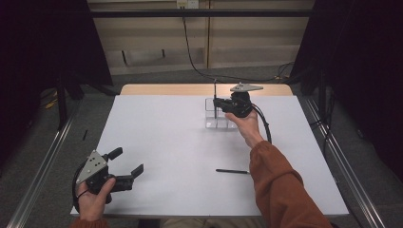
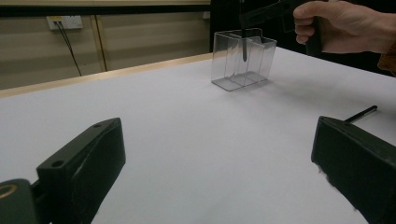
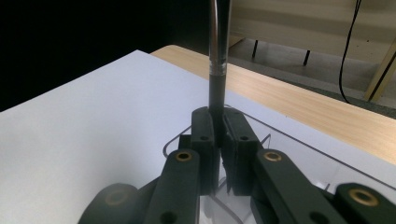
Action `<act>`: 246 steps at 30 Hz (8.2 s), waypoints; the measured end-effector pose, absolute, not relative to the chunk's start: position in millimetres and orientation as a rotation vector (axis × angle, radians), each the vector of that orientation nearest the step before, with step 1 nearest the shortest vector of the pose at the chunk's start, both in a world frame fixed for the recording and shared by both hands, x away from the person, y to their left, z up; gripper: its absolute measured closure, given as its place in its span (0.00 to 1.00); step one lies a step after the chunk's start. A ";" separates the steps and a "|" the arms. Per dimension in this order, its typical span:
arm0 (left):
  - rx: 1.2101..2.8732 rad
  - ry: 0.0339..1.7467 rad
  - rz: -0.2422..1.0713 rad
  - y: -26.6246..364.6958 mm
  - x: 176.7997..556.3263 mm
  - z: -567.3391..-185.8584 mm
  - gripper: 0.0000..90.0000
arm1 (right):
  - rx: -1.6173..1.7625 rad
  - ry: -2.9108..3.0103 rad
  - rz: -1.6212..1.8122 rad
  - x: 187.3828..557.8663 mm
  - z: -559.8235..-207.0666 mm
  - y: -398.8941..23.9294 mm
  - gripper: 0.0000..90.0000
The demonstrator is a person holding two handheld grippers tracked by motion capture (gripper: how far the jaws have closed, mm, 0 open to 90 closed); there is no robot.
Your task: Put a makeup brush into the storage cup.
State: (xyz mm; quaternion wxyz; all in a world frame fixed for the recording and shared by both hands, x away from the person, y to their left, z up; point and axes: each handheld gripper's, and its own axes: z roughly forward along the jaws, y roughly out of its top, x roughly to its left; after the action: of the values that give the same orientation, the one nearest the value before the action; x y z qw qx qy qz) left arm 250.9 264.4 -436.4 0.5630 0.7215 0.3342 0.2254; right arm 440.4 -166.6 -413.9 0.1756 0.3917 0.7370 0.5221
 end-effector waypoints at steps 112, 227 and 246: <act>1.665 0.821 0.549 271.3 243.8 -434.4 0.03 | 1.134 1.897 1.502 212.6 -433.5 -305.3 0.05; 1.728 0.776 0.534 264.6 250.2 -435.5 0.03 | 0.615 3.078 0.451 309.9 -448.9 -210.8 0.64; 1.731 0.770 0.536 263.8 251.1 -435.5 0.03 | 0.557 3.066 0.354 304.3 -448.8 -200.1 0.88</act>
State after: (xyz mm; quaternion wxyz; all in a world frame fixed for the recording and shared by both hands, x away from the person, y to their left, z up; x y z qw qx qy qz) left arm 251.1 263.8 -435.5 0.5533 0.7324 0.3257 0.2267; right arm 304.3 -200.1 -448.8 0.0028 0.1775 0.9776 0.1129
